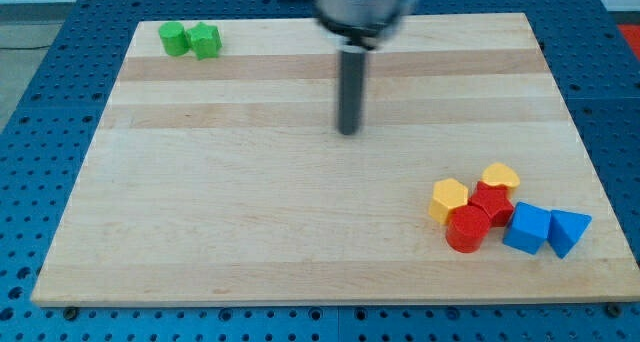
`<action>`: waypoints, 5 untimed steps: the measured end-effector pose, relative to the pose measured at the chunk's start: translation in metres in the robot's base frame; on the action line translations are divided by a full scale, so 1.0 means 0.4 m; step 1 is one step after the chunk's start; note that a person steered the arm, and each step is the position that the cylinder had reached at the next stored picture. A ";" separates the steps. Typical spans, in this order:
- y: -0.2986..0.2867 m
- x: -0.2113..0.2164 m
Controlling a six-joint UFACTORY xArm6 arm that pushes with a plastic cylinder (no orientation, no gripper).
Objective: Move the arm towards the top left
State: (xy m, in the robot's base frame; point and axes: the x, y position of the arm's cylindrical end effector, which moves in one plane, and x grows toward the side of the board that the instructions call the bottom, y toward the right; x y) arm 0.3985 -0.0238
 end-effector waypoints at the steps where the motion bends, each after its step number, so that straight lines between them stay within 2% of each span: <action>1: -0.247 -0.082; 3: -0.637 -0.237; 4: -0.700 -0.314; 5: -0.683 -0.431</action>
